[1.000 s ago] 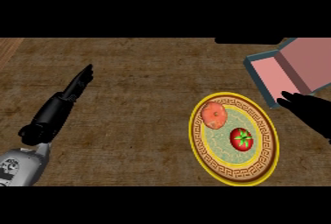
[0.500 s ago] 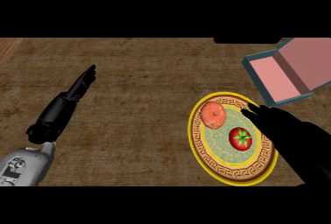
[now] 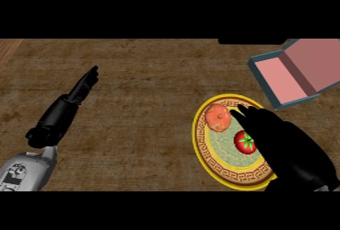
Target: Pick the tomato from the plate and place it in the cardboard box
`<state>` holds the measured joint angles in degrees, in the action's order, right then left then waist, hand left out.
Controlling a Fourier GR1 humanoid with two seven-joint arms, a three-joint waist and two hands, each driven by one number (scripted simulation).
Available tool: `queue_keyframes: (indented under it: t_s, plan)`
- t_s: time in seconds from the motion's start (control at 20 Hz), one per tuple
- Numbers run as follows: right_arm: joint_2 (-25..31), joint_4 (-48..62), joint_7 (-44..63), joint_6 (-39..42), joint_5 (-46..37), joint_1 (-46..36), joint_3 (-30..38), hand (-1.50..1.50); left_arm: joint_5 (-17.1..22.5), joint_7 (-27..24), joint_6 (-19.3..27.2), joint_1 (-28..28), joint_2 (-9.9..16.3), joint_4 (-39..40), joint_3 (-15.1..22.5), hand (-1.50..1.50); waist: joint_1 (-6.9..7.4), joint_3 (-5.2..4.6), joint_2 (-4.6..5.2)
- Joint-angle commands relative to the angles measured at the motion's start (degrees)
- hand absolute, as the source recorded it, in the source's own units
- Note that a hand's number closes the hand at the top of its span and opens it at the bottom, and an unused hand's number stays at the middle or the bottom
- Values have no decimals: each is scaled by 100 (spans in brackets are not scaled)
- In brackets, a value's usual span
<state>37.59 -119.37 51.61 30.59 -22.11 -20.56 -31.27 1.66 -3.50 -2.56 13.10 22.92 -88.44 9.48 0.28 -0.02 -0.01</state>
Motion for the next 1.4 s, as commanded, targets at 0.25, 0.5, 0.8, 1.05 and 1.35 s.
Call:
queue_keyframes:
  t_s: [0.25, 0.5, 0.8, 1.05, 1.35]
  plan:
    - [-858, 947, -27, 343, -1035, -210, -180, -150, -128, -479, -410, 140, -127, 641, -348, 0, -16, -1, 11]
    - [-963, 1367, -520, 325, -1575, 39, -47, -150, -187, -140, -439, 334, -280, 494, -508, 0, -23, 1, 7]
    - [-1298, 1591, -985, 64, -2135, 482, -84, -150, -435, -291, -549, 333, -473, 714, -554, 0, -38, 2, 8]
    - [-789, 1848, -2139, -47, -2231, 735, 576, -150, -432, -33, -744, -254, -297, -209, -742, 0, -11, 4, -2]
    - [-1327, 1867, -1739, 110, -2873, 963, 396, -150, -775, 220, -541, -50, -885, -173, -524, 0, -32, 3, -2]
